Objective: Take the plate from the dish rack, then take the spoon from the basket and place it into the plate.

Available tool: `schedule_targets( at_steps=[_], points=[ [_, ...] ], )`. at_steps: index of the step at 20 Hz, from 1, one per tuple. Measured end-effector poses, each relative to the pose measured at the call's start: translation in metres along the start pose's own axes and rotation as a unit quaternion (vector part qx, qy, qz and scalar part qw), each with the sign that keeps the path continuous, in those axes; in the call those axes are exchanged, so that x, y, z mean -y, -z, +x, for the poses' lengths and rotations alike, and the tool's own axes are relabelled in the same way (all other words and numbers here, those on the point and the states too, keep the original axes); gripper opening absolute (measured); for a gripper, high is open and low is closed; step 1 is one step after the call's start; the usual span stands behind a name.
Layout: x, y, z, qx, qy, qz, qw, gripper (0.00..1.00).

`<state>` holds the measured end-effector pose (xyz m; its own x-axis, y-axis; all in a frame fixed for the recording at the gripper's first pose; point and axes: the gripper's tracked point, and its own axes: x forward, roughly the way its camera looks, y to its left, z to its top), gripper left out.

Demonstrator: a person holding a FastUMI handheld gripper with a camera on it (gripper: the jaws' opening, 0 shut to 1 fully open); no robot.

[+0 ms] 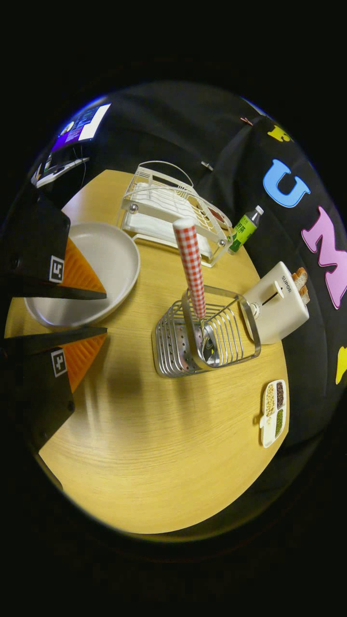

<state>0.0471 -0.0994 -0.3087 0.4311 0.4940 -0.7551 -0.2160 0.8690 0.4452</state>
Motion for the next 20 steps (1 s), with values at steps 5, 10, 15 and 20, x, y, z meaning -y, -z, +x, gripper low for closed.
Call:
schedule_targets(
  at_steps=[5, 10, 15, 20],
  points=[
    [0.005, -0.019, -0.016, 0.063, 0.012, -0.061, 0.996, 0.97],
    [-0.002, -0.045, -0.045, 0.167, 0.029, -0.155, 0.973, 0.98],
    [-0.024, -0.077, -0.054, 0.223, 0.017, -0.211, 0.952, 0.99],
    [-0.045, -0.098, -0.043, 0.244, 0.003, -0.254, 0.936, 0.98]
  ],
)
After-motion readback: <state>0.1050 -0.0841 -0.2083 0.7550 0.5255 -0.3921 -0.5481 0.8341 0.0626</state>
